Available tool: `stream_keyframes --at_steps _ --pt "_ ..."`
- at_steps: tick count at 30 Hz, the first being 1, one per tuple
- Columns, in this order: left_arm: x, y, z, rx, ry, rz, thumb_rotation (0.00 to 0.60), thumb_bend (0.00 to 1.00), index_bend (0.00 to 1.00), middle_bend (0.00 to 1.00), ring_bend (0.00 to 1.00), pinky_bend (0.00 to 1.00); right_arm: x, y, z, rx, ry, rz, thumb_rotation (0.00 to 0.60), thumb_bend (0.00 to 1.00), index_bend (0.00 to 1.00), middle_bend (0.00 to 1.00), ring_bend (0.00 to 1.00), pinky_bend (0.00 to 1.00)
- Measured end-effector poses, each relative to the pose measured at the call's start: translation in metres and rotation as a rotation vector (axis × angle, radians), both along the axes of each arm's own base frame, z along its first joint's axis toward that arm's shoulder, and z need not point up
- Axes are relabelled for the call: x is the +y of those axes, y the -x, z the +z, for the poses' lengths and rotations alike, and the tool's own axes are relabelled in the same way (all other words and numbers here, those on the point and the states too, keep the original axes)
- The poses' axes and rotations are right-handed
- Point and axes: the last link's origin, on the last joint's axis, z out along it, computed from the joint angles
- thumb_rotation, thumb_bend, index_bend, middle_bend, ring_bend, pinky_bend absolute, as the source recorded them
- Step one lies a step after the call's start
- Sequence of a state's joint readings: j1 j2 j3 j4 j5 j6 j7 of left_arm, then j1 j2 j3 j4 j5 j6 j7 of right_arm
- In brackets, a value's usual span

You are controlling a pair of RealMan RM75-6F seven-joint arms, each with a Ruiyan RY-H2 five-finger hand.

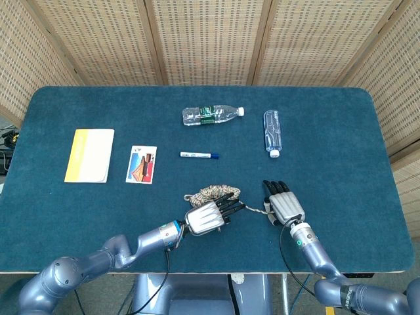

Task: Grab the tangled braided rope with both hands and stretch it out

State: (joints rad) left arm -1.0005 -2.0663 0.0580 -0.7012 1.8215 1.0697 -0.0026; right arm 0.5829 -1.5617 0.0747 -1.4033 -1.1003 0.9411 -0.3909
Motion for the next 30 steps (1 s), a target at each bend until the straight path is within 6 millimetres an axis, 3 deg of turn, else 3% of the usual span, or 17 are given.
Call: stream_keyframes --at_steps 15,30 --pt "0.001 0.0001 -0.0024 0.003 -0.003 0.015 0.6 0.37 0.54 0.0 0.0 0.0 0.0004 0.0001 0.0 0.001 -0.001 -0.001 0.6 0.41 0.63 0.0 0.0 0.0" --pt "0.0008 0.0004 -0.0043 -0.001 -0.002 0.028 0.6 0.49 0.59 0.0 0.0 0.0 0.0002 -0.0007 0.0004 -0.001 -0.001 0.001 0.6 0.41 0.63 0.0 0.0 0.0"
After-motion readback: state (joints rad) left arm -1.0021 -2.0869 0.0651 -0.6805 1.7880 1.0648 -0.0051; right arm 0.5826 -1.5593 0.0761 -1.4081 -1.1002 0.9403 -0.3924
